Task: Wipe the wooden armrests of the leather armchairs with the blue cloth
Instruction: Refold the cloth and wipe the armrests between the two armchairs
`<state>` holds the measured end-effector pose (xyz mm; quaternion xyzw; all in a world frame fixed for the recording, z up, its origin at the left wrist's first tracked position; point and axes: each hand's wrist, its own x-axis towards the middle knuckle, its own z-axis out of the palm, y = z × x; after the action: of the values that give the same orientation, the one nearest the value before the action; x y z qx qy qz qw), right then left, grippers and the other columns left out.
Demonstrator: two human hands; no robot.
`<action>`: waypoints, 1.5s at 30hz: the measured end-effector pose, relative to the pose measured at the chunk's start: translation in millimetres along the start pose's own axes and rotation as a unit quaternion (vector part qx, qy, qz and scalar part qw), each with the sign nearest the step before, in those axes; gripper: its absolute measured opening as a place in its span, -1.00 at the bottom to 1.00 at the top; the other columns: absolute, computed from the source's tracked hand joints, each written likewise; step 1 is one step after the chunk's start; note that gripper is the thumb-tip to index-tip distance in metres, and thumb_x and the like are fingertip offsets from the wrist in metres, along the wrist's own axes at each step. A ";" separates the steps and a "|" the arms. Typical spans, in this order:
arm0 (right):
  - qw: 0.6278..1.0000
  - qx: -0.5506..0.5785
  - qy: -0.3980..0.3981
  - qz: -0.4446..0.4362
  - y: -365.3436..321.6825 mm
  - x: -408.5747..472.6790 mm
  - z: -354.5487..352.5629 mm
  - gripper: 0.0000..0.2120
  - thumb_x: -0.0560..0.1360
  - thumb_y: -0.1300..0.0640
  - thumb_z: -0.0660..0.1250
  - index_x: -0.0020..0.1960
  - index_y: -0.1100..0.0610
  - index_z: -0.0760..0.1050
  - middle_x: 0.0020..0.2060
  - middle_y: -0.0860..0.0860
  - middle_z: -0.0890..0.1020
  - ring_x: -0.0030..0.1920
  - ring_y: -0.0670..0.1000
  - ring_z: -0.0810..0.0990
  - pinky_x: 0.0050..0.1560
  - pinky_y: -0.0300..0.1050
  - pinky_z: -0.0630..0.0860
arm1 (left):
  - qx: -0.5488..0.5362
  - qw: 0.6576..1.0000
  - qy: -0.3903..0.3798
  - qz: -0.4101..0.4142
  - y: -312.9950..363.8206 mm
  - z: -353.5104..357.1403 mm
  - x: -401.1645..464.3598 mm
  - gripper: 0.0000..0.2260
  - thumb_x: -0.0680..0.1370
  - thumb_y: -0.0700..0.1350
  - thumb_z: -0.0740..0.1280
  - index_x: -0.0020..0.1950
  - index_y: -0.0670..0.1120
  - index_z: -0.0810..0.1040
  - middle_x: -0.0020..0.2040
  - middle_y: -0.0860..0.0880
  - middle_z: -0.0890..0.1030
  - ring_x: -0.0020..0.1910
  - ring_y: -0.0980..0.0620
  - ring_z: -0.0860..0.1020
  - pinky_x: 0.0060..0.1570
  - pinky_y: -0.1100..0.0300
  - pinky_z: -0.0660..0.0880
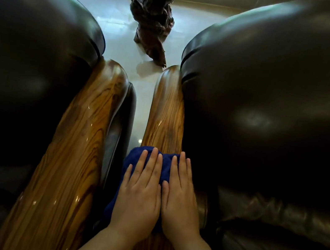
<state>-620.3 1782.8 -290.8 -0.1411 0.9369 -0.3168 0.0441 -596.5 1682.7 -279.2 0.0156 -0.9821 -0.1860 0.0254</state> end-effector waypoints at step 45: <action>0.998 0.061 -0.009 -0.027 7.7 134.1 -61.7 -0.56 0.46 0.28 0.30 0.33 0.15 0.39 0.40 0.08 0.38 0.38 0.05 0.33 0.33 -0.23 0.17 | -0.080 0.988 -0.120 0.053 -31.8 -58.2 151.4 -0.42 0.44 -0.17 0.36 0.43 0.00 0.25 0.40 -0.08 0.39 0.37 -0.04 0.35 0.28 0.18 0.28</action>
<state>-761.0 1785.4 -245.5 -0.1660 0.9112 -0.3735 0.0524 -743.7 1625.8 -230.1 -0.0609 -0.9595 -0.2628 -0.0813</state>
